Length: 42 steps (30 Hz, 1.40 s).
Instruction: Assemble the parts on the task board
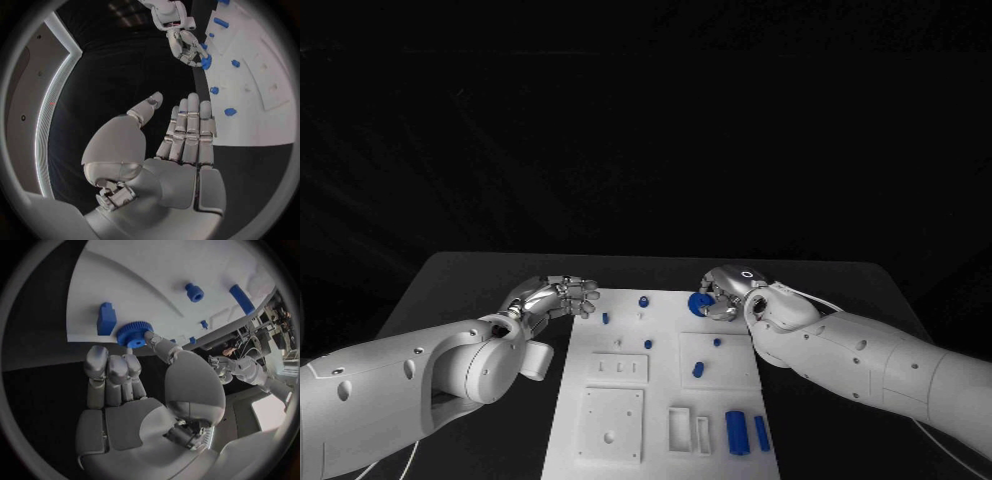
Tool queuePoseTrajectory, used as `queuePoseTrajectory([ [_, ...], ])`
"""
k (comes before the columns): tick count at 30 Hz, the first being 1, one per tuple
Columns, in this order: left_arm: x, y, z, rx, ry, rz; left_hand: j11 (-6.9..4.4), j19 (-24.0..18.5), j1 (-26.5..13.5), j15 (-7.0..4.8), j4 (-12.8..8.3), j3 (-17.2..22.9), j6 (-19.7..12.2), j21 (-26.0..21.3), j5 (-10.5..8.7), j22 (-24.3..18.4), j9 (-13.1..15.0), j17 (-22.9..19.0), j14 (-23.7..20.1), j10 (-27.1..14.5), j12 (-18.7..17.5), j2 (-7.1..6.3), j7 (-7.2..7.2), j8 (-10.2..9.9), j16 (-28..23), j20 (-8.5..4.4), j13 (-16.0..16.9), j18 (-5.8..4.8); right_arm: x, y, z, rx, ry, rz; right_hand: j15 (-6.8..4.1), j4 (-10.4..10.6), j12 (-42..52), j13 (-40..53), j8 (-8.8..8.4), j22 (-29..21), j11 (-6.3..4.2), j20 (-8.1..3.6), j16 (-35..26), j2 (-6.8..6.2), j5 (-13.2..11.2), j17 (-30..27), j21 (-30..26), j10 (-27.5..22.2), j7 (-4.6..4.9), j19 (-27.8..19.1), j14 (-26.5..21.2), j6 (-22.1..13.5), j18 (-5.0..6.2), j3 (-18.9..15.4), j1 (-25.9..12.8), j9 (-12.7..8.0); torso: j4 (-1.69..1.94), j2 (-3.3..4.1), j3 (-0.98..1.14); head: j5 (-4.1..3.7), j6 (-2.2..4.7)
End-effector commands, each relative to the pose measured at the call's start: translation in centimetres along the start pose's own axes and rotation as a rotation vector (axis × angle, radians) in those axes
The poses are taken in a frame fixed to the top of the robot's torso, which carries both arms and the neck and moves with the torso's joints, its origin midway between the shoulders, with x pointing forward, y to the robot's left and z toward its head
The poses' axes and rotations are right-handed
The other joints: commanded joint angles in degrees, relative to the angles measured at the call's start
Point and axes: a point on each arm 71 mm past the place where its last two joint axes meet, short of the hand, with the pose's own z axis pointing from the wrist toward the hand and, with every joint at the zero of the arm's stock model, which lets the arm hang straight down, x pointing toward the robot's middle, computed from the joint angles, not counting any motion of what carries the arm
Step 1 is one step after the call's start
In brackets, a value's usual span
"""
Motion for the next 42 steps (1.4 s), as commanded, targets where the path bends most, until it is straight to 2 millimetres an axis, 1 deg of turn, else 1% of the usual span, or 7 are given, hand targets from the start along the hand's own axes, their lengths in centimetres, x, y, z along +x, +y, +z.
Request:
queuePoseTrajectory([
  [1, 0.1, -0.1, 0.0, 0.01, 0.012, -0.002, 0.07, -0.4, 0.05, 0.08, -0.11, -0.13, -0.04, 0.27, 0.35, -0.07, 0.09, -0.06, -0.41, -0.39, -0.38, -0.06, 0.33, -0.29, 0.18, -0.09, 0.01, 0.65, -0.1, 0.4, -0.2, -0.007, -0.042, -0.017, -0.39, -0.09, 0.35, 0.13, 0.21, 1.11, 0.08, -0.36, -0.3, -0.01, 0.22, 0.09, 0.44, 0.57, 0.72, -0.04, -0.11, 3.82, 5.58, 0.45, -0.02, 0.09, -0.02, 0.01, 0.02, 0.15, -0.05],
  [11, 0.1, -0.1, 0.0, 0.011, 0.009, 0.0, 0.07, -0.4, 0.06, 0.08, -0.13, -0.11, 0.01, 0.29, 0.35, -0.08, 0.13, -0.06, -0.41, -0.39, -0.39, -0.05, 0.31, -0.28, 0.18, -0.09, 0.02, 0.65, -1.1, 2.6, -0.5, -0.079, -0.119, -0.028, -0.61, 0.19, 1.13, 0.88, 0.3, 1.08, -0.13, -0.69, -0.36, -0.84, 0.19, 0.45, 0.95, 1.85, 0.51, 0.47, 0.08, 4.25, 5.57, 1.15, 0.12, 0.36, -0.06, -0.02, 0.0, 0.05, 0.15],
  [20, -0.2, -0.2, 0.0, 0.015, -0.002, 0.003, 0.08, -0.41, 0.06, 0.08, -0.13, -0.11, 0.01, 0.29, 0.35, -0.08, 0.14, -0.06, -0.41, -0.4, -0.4, -0.05, 0.31, -0.29, 0.18, -0.09, 0.02, 0.65, -1.7, 5.5, -0.9, -0.158, -0.158, -0.043, -0.68, 0.33, 1.38, 1.11, 0.35, 1.06, -0.21, -0.81, -0.39, -1.1, 0.23, 0.55, 1.07, 2.24, 0.44, 0.6, 0.12, 4.42, 5.58, 1.37, 0.26, 0.45, -0.16, 0.0, 0.0, 0.13, 0.37],
  [22, -0.2, -0.2, 0.0, 0.015, -0.001, 0.003, 0.08, -0.4, 0.06, 0.08, -0.13, -0.11, 0.01, 0.29, 0.35, -0.08, 0.14, -0.06, -0.41, -0.4, -0.4, -0.05, 0.31, -0.29, 0.18, -0.09, 0.02, 0.65, -1.7, 6.2, -0.9, -0.174, -0.165, -0.044, -0.7, 0.38, 1.41, 1.14, 0.36, 1.06, -0.23, -0.84, -0.4, -1.24, 0.34, 0.58, 1.11, 2.32, 0.41, 0.65, 0.13, 4.48, 5.58, 1.52, 0.36, 0.47, -0.07, 0.01, -0.01, 0.21, 0.45],
  [32, 0.0, -0.2, -0.1, 0.016, 0.006, 0.002, 0.08, -0.4, 0.08, 0.07, -0.14, -0.1, 0.01, 0.31, 0.35, -0.09, 0.17, -0.06, -0.39, -0.4, -0.41, -0.05, 0.31, -0.3, 0.2, -0.09, 0.02, 0.66, -1.6, 9.3, -0.6, -0.222, -0.168, -0.035, -0.74, 0.49, 1.23, 1.03, 0.32, 1.03, -0.27, -0.92, -0.46, -1.58, 0.62, 0.68, 1.2, 2.27, 0.38, 0.72, 0.18, 4.53, 5.57, 1.85, 0.61, 0.53, 0.03, 0.02, -0.14, 0.26, 0.45],
  [37, -0.1, -0.2, 0.0, 0.016, 0.001, 0.004, 0.09, -0.39, 0.03, 0.07, -0.1, -0.12, 0.0, 0.32, 0.34, -0.1, 0.19, -0.06, -0.38, -0.4, -0.42, -0.05, 0.31, -0.32, 0.21, -0.09, 0.02, 0.65, -1.4, 10.5, -0.4, -0.239, -0.163, -0.031, -0.74, 0.5, 1.2, 1.02, 0.3, 1.03, -0.27, -0.93, -0.48, -1.61, 0.64, 0.68, 1.21, 2.26, 0.38, 0.72, 0.17, 4.51, 5.57, 1.89, 0.64, 0.54, 0.05, 0.05, -0.09, 0.27, 0.43],
  [42, 0.0, -0.2, 0.0, 0.017, 0.003, 0.003, 0.09, -0.39, 0.0, 0.07, -0.09, -0.12, 0.0, 0.33, 0.34, -0.11, 0.2, -0.06, -0.39, -0.4, -0.42, -0.04, 0.31, -0.33, 0.21, -0.09, 0.03, 0.65, -1.0, 11.6, -0.1, -0.251, -0.153, -0.033, -0.74, 0.5, 1.13, 0.97, 0.28, 1.03, -0.27, -0.93, -0.51, -1.6, 0.66, 0.69, 1.22, 2.2, 0.38, 0.72, 0.17, 4.48, 5.57, 1.93, 0.69, 0.54, 0.08, 0.07, -0.06, 0.56, 0.06],
])
